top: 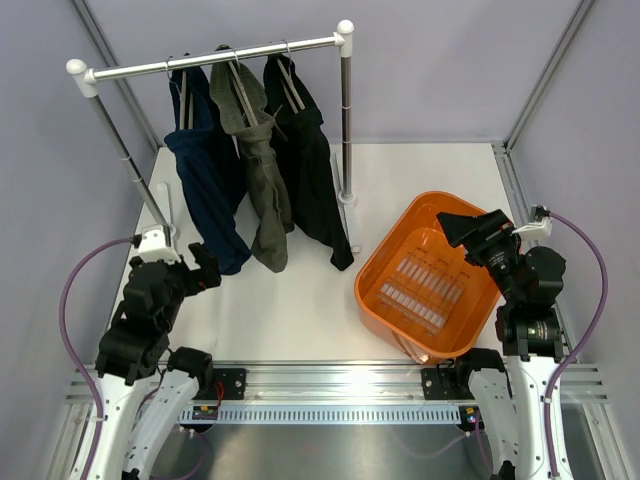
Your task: Remove the shorts from the hanger
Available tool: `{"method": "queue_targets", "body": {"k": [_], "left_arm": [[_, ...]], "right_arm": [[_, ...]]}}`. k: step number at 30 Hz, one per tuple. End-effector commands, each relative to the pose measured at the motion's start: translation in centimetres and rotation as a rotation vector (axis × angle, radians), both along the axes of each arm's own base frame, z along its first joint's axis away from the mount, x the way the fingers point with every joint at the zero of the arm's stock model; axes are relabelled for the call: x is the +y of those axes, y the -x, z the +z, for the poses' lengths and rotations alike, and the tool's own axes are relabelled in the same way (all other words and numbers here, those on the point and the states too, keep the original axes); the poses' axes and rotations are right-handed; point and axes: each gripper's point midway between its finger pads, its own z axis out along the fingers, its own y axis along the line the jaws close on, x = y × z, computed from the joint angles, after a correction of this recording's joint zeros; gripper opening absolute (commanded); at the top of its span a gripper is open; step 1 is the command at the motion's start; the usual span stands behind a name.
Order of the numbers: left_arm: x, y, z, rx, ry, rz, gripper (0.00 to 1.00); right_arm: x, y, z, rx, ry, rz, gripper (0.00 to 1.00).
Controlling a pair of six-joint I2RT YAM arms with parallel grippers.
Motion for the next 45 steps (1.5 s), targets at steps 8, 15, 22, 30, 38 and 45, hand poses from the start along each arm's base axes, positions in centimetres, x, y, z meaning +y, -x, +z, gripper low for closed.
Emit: {"method": "queue_targets", "body": {"k": [8,15,22,30,38,45], "left_arm": [[-2.2,-0.3,5.7,-0.162,0.005,-0.151,0.99],[-2.4,-1.0,15.1,-0.341,0.038,-0.151,0.99],[-2.6,-4.1,23.0,-0.486,0.081,-0.103,0.99],[-1.8,-9.3,31.7,-0.626,0.028,-0.001,0.99],[-2.6,-18.7,31.4,-0.381,-0.125,0.035,0.96],[-2.6,-20.7,28.7,-0.291,-0.148,0.052,0.88]], "right_arm": [[-0.5,0.3,1.3,-0.019,0.085,-0.009,0.99],[-0.4,0.7,1.4,-0.025,0.104,-0.001,0.99],[-0.3,1.4,1.8,-0.036,0.118,0.004,0.99],[-0.5,1.3,1.7,-0.027,0.137,-0.002,0.99],[-0.3,1.2,1.9,-0.015,0.147,0.01,1.0],[-0.2,1.3,1.9,-0.004,0.171,0.026,1.0]]}}
